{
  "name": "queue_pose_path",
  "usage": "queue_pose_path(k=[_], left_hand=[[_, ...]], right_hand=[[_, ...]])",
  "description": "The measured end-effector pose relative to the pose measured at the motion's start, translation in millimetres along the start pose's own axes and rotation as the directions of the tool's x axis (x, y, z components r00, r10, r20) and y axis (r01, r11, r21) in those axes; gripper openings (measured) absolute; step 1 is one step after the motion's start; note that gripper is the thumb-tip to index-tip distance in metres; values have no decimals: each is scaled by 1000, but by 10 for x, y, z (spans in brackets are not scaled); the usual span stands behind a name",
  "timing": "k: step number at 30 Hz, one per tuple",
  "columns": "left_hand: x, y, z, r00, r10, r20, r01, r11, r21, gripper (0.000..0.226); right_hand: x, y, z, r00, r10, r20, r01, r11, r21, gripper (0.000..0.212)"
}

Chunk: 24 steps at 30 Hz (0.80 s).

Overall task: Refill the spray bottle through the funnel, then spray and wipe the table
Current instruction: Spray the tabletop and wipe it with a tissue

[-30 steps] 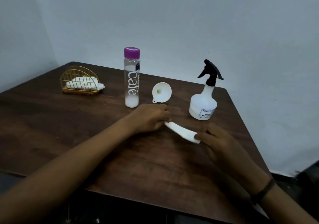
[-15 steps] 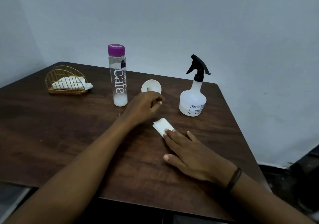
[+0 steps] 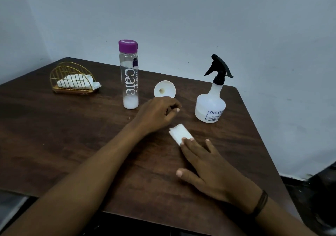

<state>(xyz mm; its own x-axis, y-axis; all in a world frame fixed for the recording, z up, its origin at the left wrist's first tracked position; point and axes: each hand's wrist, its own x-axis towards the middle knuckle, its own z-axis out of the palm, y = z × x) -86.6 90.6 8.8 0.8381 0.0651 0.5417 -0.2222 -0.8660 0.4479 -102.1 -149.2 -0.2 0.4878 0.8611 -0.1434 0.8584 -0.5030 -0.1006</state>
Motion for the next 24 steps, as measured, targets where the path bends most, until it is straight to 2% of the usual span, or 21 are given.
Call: queue_pose_path(k=[2, 4, 9, 11, 14, 17, 19, 21, 24], left_hand=[[-7, -7, -8, 1000, -9, -13, 9, 1000, 3, 16], [-11, -14, -22, 1000, -21, -16, 21, 1000, 4, 17], [-9, -14, -21, 999, -40, -2, 40, 999, -8, 16], [-12, -4, -20, 999, -41, 4, 41, 999, -11, 16], [-9, -10, -3, 999, -52, 12, 52, 998, -17, 17], [-11, -3, 12, 998, -54, 12, 54, 999, -7, 16], [-16, 9, 7, 999, -47, 4, 47, 999, -2, 16], [-15, 7, -3, 999, -47, -4, 47, 999, -1, 14], [-11, 2, -9, 999, -48, 3, 48, 999, 0, 14]], right_hand=[[-45, -75, 11, 997, -72, -2, 72, 997, -10, 90], [-38, -57, -7, 997, -77, -3, 77, 997, -21, 89], [37, 295, -63, 983, 180, -41, -182, 982, -40, 95], [45, 356, -44, 971, 226, -78, -230, 973, -34, 97], [21, 225, -35, 989, 129, -66, -129, 992, 14, 97], [-46, 18, -20, 998, -50, -33, 51, 998, 36, 85], [-76, -26, -2, 993, -111, -50, 112, 994, 17, 81], [-48, 31, -23, 995, -71, -76, 70, 997, -8, 83], [94, 228, -82, 990, 109, -85, -110, 994, -11, 91]])
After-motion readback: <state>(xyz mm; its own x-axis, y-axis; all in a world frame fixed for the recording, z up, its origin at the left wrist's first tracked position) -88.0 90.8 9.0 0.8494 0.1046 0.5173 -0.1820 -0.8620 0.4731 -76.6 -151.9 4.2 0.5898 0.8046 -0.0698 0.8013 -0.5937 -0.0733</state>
